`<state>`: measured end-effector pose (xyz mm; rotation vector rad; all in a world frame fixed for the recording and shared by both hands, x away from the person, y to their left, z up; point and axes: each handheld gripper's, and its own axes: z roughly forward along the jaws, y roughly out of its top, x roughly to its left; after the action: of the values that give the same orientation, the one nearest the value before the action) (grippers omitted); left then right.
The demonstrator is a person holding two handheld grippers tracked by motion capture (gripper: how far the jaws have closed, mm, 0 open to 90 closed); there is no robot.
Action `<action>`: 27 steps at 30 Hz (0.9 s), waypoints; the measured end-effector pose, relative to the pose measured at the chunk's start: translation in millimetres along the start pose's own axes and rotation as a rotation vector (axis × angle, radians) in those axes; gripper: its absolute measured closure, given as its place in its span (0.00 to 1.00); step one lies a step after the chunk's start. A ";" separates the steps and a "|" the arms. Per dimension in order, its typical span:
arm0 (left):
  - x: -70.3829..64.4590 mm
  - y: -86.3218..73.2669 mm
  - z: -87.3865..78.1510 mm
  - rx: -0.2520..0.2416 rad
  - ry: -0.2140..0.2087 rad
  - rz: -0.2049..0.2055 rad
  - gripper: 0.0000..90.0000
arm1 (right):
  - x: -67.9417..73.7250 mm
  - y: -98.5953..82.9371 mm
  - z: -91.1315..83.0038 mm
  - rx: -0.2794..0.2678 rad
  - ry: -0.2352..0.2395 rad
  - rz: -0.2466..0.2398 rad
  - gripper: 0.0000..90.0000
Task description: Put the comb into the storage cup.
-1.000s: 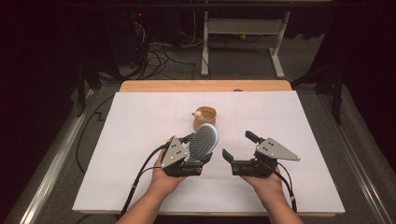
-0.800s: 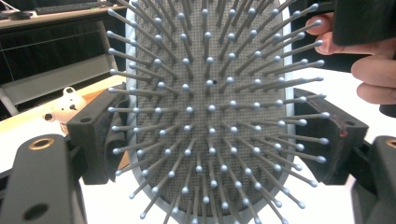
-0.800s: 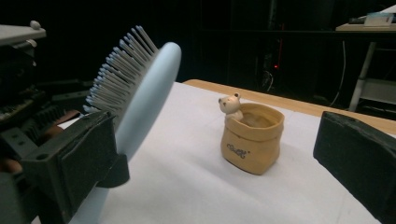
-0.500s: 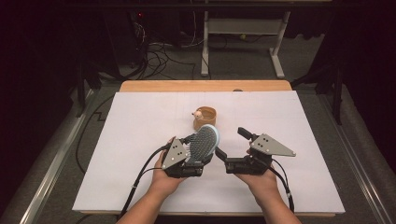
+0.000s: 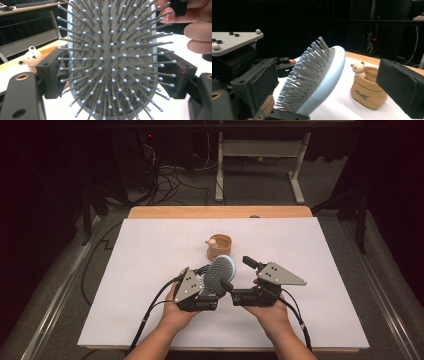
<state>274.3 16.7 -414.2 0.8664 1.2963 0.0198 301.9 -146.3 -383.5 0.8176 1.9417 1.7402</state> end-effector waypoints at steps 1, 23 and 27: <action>-0.4 -0.2 -0.1 -0.001 0.000 -0.003 0.23 | 0.6 0.1 0.7 0.000 0.004 -0.001 0.08; -2.3 -2.8 -0.9 0.005 -0.007 -0.006 0.23 | 1.7 -2.9 13.2 0.017 0.047 0.057 0.27; -2.3 -3.6 -0.8 0.005 -0.005 -0.003 0.23 | 2.0 -4.0 15.4 0.029 0.054 0.078 0.30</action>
<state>271.3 13.6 -414.3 0.8683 1.2932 0.0122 309.8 -133.7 -389.4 0.8757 1.9992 1.7997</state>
